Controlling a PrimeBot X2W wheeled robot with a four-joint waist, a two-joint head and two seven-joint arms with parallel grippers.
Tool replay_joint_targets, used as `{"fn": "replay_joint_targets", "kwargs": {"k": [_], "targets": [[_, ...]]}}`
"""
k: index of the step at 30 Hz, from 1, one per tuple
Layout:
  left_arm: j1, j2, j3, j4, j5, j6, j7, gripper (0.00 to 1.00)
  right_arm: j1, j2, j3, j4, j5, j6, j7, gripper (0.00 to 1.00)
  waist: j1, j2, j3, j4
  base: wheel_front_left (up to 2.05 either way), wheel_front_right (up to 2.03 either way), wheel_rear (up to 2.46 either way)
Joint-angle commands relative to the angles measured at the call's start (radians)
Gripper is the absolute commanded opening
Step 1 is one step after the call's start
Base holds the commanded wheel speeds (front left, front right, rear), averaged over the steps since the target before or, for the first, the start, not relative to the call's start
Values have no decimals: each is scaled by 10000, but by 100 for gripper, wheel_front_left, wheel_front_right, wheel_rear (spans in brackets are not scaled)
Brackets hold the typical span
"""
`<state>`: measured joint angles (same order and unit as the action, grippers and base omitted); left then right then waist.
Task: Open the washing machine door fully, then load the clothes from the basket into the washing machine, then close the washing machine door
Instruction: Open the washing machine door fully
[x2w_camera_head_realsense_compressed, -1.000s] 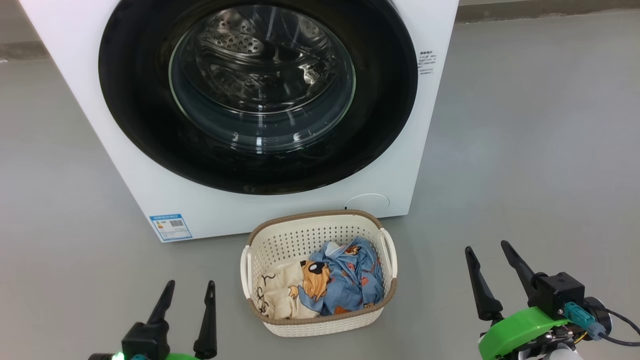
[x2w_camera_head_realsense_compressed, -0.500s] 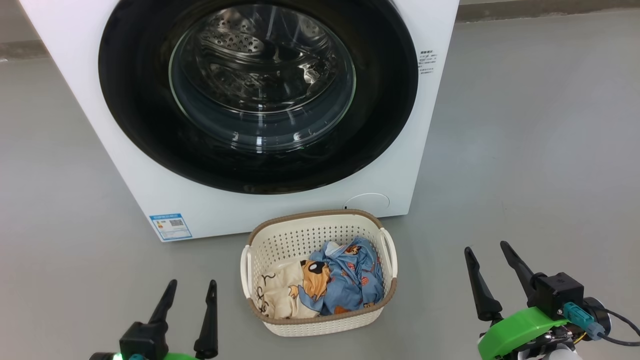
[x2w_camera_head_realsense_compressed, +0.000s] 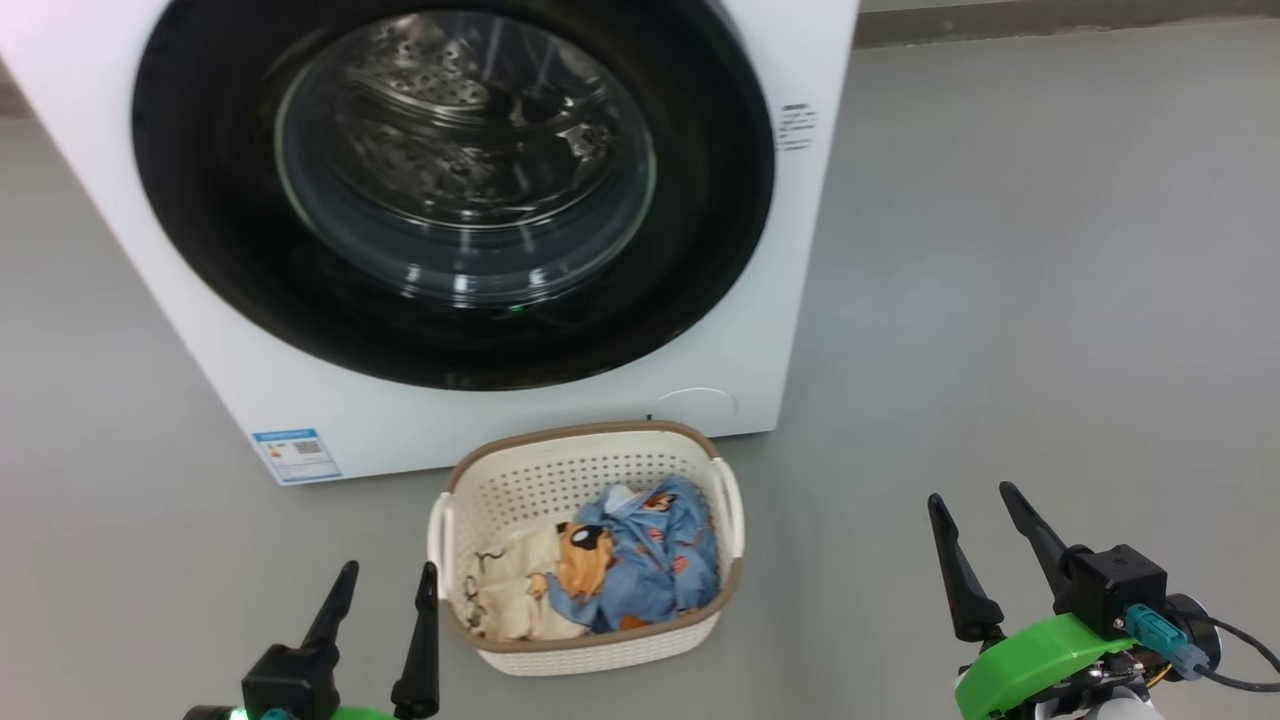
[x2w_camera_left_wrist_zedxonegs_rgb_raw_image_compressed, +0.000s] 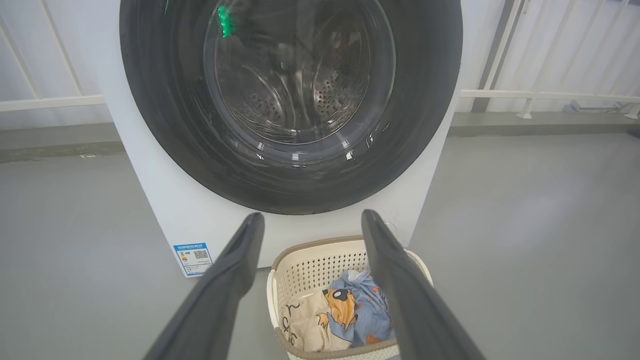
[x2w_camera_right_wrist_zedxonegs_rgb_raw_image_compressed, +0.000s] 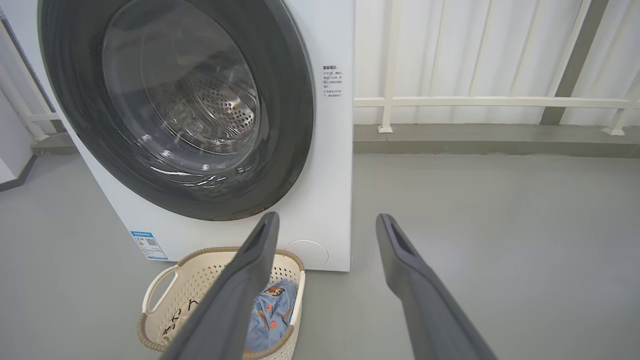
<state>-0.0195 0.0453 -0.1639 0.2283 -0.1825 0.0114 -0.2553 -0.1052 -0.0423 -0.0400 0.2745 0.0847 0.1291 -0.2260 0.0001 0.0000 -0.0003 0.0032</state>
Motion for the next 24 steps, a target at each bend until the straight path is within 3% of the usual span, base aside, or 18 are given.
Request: {"fn": "replay_joint_targets", "kwargs": {"k": [1, 15, 24], "targets": [[-318, 49, 275, -214, -44, -11, -65, 100, -405, -79, 247, -234, -97, 16, -23, 100, 0, 0, 1, -2, 123, 123, -246], [-349, 49, 474, -511, -170, 229, -65, 100, -376, -79, 288, -225, -82, 16, 34, 100, 0, 0, 5, 39, 123, 110, -233], [-320, 49, 463, -665, -40, 199, -65, 100, -367, -79, 400, -222, -21, 16, 19, 100, 0, 0, 31, 78, 46, 46, -92]]}}
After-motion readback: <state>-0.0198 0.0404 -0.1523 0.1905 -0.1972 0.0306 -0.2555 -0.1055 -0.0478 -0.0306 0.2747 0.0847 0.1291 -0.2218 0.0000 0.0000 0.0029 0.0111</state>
